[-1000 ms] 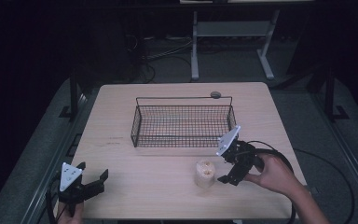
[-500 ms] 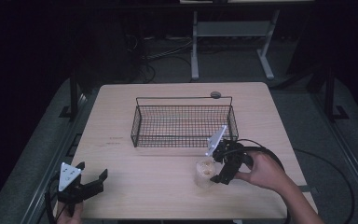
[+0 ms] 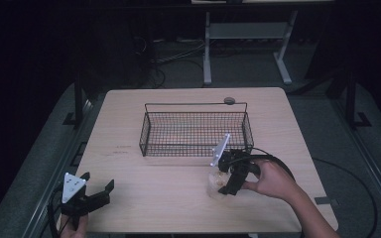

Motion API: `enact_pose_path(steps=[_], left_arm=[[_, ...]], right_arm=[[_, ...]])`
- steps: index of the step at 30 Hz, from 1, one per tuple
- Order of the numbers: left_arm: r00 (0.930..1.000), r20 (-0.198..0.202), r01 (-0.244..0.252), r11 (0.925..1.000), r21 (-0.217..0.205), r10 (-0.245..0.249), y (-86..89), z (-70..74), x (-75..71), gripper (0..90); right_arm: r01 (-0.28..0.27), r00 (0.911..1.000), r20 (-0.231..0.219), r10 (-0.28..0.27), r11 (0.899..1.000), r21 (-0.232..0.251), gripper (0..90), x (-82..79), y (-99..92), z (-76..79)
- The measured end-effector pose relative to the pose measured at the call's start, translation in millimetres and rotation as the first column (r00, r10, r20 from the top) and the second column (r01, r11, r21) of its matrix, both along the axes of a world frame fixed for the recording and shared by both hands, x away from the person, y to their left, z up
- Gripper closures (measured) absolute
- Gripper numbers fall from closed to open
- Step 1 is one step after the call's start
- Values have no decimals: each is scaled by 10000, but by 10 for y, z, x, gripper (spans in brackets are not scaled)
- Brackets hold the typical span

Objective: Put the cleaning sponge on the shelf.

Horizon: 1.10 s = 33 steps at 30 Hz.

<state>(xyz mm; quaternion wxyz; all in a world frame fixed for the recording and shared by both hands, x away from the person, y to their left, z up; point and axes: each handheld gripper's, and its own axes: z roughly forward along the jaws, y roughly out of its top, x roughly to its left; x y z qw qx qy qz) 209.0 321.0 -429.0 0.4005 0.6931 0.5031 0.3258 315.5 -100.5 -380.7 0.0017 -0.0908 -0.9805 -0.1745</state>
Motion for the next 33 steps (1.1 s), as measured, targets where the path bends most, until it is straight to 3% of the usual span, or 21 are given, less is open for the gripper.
enact_pose_path(steps=[12,22,33], left_arm=[[10000,25,-18,10000,-25,18,10,4,-2,138],[10000,43,-21,10000,-54,21,10,5,-4,138],[10000,54,-27,10000,-73,28,16,9,-9,138]], right_arm=[[-69,9999,-140,66,9997,-252,160,40,72,-64],[-124,9996,-240,115,9991,-405,242,62,130,-97],[-192,9993,-331,183,9994,-285,278,69,124,-65]])
